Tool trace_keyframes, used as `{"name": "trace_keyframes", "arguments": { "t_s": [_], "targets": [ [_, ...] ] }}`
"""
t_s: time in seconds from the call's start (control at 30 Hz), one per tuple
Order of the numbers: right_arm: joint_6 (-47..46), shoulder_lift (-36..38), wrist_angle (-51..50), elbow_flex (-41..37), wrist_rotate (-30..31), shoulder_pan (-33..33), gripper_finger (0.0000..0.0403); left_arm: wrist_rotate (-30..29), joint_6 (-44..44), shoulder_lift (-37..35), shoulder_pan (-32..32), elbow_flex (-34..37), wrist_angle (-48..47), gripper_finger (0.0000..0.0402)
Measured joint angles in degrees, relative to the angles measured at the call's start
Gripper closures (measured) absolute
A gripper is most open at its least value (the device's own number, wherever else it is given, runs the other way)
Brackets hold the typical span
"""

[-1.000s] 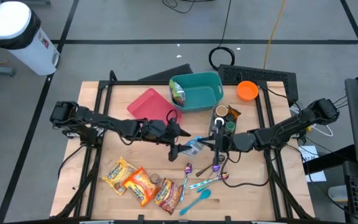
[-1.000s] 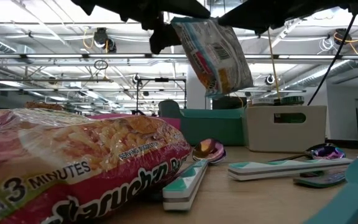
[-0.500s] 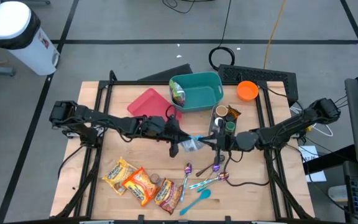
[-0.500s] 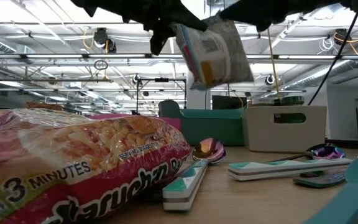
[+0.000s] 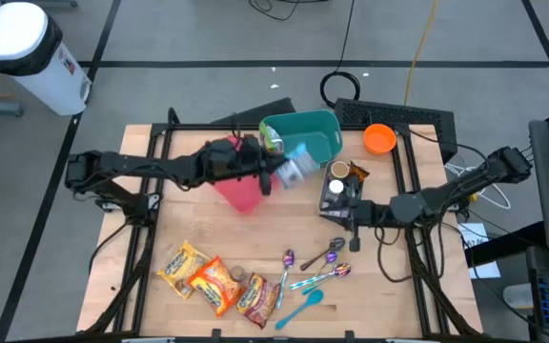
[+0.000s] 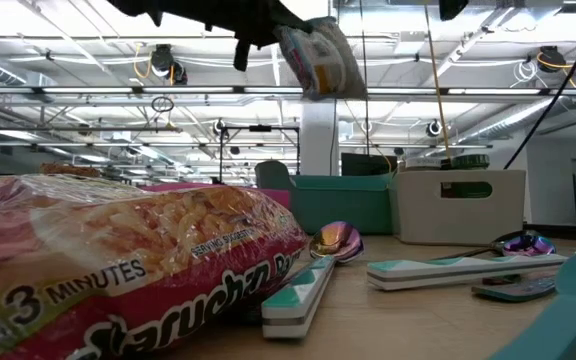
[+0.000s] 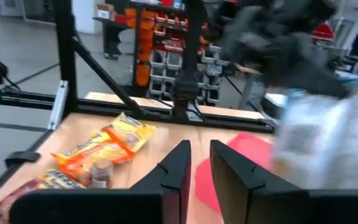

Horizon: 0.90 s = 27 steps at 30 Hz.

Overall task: Pick & Place Food Item
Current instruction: Put the blue noodle pack into the green bin

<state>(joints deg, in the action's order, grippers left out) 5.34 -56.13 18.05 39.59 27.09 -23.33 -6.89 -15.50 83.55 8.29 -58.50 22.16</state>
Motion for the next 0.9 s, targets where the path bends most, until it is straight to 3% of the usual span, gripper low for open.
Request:
{"name": "trace_keyframes", "arguments": {
  "t_s": [0.2, 0.67, 0.9],
  "targets": [
    [1.4, 0.2, 0.0, 0.0, -0.1, -2.0, 0.0348, -9.0, -3.0, 1.5, 5.9, 0.0, 2.9, 0.0393],
    [3.1, 0.2, 6.6, -3.1, 0.0, -1.8, 0.0353, -10.2, -15.7, 18.3, 12.7, 0.0, 23.3, 0.0394],
    [3.1, 0.2, 6.3, -3.1, -0.1, -1.8, 0.0353, -20.7, -21.1, 24.9, 12.6, 0.0, 22.9, 0.0396]
  ]
}}
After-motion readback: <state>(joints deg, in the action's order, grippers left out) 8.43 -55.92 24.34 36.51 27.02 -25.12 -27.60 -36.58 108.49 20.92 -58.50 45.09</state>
